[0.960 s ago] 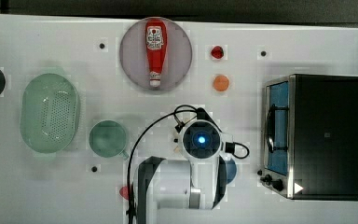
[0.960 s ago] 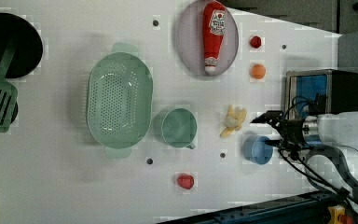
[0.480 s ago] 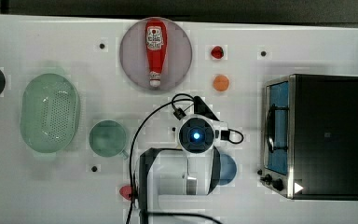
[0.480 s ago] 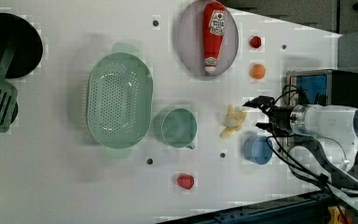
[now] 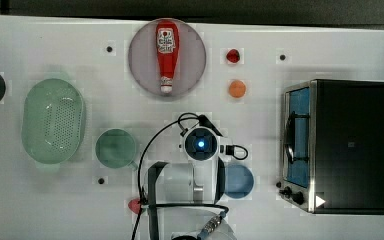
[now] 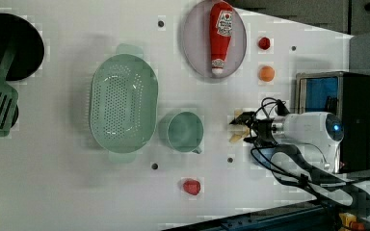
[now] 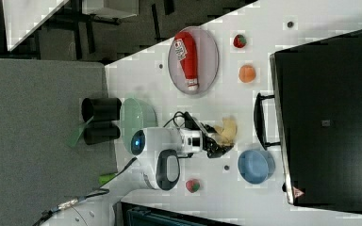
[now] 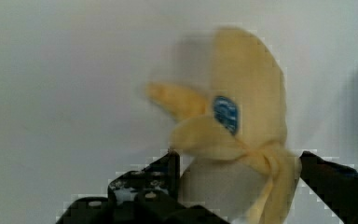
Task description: Pick Banana and place it in mug.
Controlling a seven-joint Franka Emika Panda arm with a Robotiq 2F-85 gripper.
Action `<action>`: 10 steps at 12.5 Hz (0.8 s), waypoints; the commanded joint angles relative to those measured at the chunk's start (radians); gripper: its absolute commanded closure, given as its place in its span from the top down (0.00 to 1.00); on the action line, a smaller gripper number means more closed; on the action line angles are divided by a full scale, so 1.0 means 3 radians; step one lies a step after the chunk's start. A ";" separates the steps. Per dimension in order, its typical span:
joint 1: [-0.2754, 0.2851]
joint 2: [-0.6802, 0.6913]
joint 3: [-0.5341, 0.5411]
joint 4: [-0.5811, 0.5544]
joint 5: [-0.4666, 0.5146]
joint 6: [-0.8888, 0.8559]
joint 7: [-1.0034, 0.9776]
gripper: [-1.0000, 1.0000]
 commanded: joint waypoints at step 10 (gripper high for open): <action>-0.0023 -0.0893 -0.0036 0.0089 0.0001 -0.0086 -0.0031 0.24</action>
